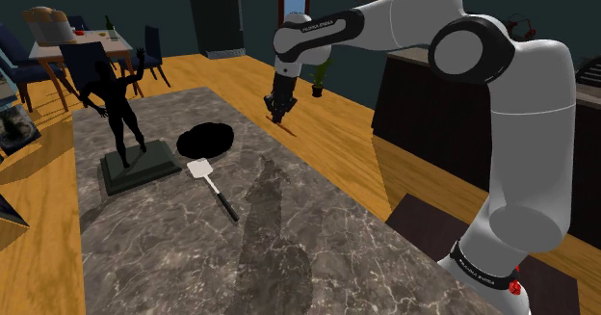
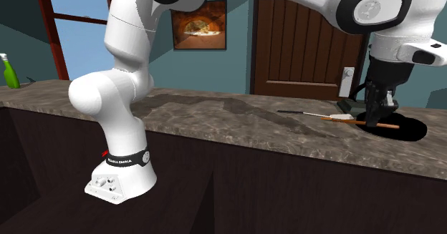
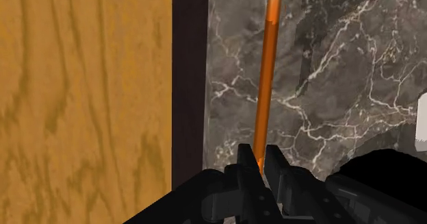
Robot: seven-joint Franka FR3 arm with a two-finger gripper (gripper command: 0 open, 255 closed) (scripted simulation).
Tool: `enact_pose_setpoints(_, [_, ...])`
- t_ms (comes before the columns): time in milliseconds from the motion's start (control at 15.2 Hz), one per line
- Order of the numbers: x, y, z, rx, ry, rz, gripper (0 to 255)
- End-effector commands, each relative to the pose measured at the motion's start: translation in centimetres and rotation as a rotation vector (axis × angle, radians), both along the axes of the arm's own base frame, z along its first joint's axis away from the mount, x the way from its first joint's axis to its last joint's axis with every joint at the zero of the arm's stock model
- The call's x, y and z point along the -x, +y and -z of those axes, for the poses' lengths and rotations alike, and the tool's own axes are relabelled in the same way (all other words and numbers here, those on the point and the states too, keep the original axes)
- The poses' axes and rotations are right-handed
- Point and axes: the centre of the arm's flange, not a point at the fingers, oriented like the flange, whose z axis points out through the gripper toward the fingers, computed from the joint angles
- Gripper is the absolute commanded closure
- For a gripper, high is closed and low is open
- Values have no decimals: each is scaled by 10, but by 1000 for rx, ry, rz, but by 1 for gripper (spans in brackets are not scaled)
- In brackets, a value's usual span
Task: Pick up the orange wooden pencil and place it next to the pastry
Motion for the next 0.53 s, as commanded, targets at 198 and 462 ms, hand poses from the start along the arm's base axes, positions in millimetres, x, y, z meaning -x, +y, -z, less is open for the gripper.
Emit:
enact_pose_setpoints(198, [0,-2,26,0,-1,0,255])
enact_pose_setpoints(462, [0,-2,47,0,-1,0,255])
